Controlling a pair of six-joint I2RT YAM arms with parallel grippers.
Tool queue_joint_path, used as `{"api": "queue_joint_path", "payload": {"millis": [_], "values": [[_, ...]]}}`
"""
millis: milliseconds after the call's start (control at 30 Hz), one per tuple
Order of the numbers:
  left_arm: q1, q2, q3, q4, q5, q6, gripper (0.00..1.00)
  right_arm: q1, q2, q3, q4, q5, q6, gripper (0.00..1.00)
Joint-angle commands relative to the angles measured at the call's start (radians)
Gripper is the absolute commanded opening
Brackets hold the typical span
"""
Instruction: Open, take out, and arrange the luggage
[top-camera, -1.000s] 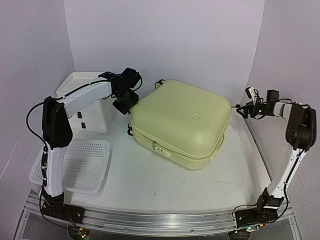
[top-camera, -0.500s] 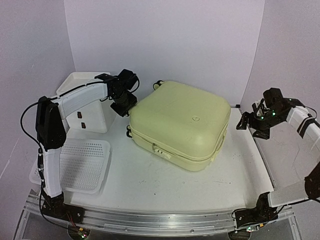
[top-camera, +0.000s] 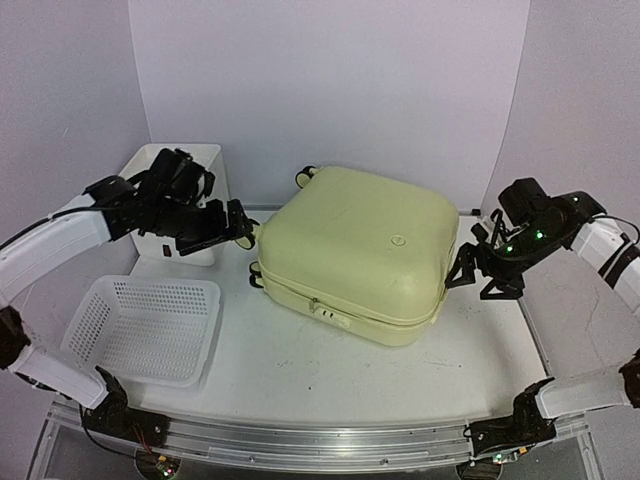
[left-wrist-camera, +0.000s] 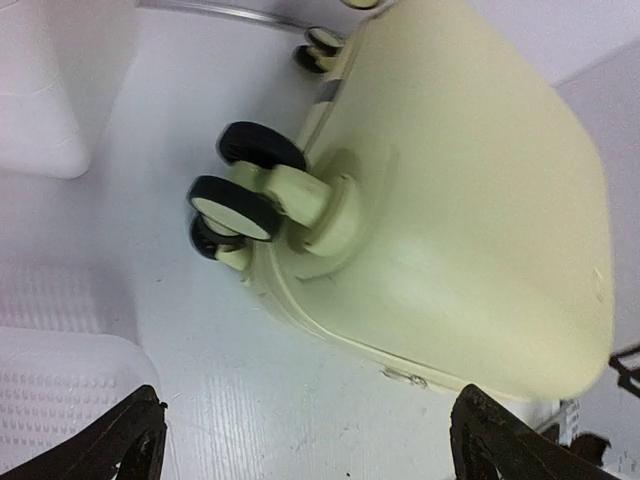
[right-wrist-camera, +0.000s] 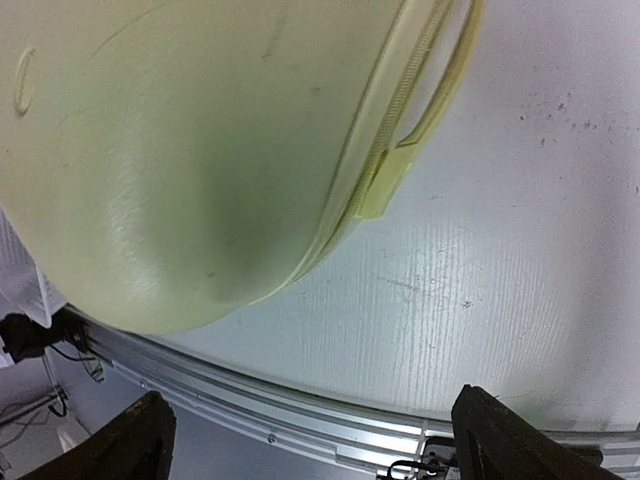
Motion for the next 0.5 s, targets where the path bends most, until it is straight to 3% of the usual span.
{"api": "queue_joint_path", "payload": {"millis": [0,133,200,267,433,467], "values": [[-0.014,-0.161,-0.227,0.324,0.332,0.256,0.99,0.192,0.025,0.124,-0.005,0.144,0.009,0.98],[-0.113,-0.15,-0.359,0.506,0.461,0.329,0.99,0.338,0.081,0.173,-0.004,0.222,0.022,0.98],[-0.204,-0.109,-0.398,0.609,0.424,0.378,0.99,0.371,0.102,0.186,-0.002,0.242,0.021,0.98],[-0.283,-0.08,-0.459,0.746,0.294,0.439,0.99,0.383,0.112,0.191,0.004,0.242,0.015,0.98],[-0.315,-0.021,-0.767,1.416,0.198,0.576,0.96,0.385,0.108,0.188,0.006,0.247,-0.002,0.98],[-0.314,0.007,-0.793,1.484,0.177,0.603,0.95,0.385,0.102,0.184,0.007,0.255,-0.003,0.98]]}}
